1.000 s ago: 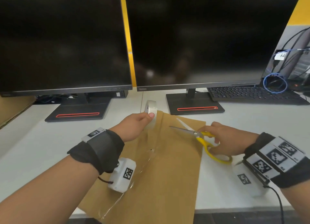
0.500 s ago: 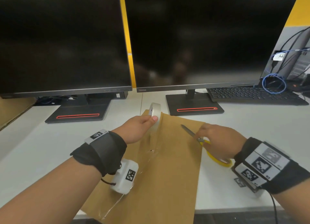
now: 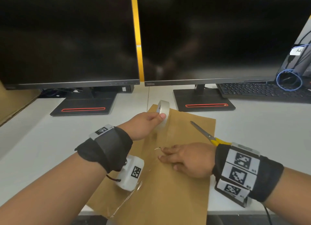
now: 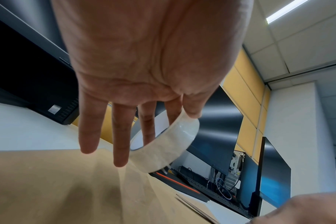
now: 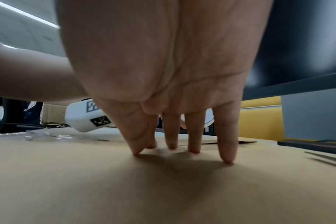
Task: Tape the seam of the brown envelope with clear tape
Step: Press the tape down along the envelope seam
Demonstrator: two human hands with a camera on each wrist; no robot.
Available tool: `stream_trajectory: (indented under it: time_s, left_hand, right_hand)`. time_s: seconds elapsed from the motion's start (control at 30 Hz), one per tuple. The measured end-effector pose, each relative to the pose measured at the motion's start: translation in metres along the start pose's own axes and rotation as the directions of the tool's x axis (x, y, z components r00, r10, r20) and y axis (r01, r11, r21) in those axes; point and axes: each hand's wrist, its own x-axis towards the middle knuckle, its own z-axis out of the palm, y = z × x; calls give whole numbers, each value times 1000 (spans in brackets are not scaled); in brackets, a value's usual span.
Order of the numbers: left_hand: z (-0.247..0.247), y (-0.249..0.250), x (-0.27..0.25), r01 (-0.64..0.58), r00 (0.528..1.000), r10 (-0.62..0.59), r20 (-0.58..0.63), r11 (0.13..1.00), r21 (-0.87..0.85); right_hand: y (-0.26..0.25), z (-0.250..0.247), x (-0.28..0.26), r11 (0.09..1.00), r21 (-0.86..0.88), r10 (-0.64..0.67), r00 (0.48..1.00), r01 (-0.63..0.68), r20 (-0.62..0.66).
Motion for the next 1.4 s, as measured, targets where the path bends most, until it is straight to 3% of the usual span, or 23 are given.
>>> stream_trajectory:
  time_s: [0.17, 0.33, 0.4, 0.47, 0.53, 0.6, 0.67, 0.7, 0.77, 0.9, 1.03, 1.13, 1.23, 1.4]
  left_hand:
    - [-1, 2, -3, 0, 1000, 0, 1, 999, 35]
    - [-1, 6, -6, 1, 1000, -1, 3, 999, 34]
    - [0, 8, -7, -8, 1000, 8, 14, 999, 34]
    - [1, 10, -9, -27, 999, 25, 25, 998, 55]
    - [0, 11, -11, -49, 998, 44, 53, 994, 97]
    - [-1, 10, -14, -64, 993, 48, 107, 986, 154]
    - [-2, 10, -16, -69, 988, 39, 150, 977, 199]
    - [-2, 11, -17, -72, 986, 36, 163, 972, 223]
    - [-2, 15, -18, -90, 983, 38, 181, 954, 285]
    - [2, 27, -16, -169, 972, 82, 220, 895, 414]
    - [13, 32, -15, -209, 963, 114, 243, 887, 411]
    - [16, 27, -17, -224, 971, 166, 173, 887, 405]
    - [10, 16, -19, -155, 986, 110, 123, 875, 458]
    - [4, -13, -25, -124, 970, -21, 241, 811, 572]
  right_hand:
    - [-9, 3, -3, 1000, -7, -3, 996, 4, 84]
    - [-8, 5, -4, 999, 34, -12, 997, 9, 81]
    - [-5, 2, -5, 992, 124, -23, 1000, 22, 8]
    - [1, -2, -7, 979, 203, 7, 983, 31, -185]
    - [11, -8, -12, 974, 227, 117, 892, -17, -436]
    - [23, -15, -18, 957, 281, 243, 738, -75, -630]
    - [33, -23, -23, 942, 325, 307, 615, -85, -726]
    - [38, -25, -24, 938, 338, 319, 591, -83, -740]
    - [44, -29, -28, 937, 341, 316, 614, -80, -723]
    - [51, -27, -31, 966, 255, 193, 741, -31, -643]
    - [54, -18, -35, 957, 291, 175, 816, -9, -551]
    - [59, -11, -35, 953, 276, 255, 818, -124, -516]
    - [67, -6, -33, 921, 297, 370, 801, -251, -471]
    - [73, -7, -29, 882, 231, 470, 779, -410, -415]
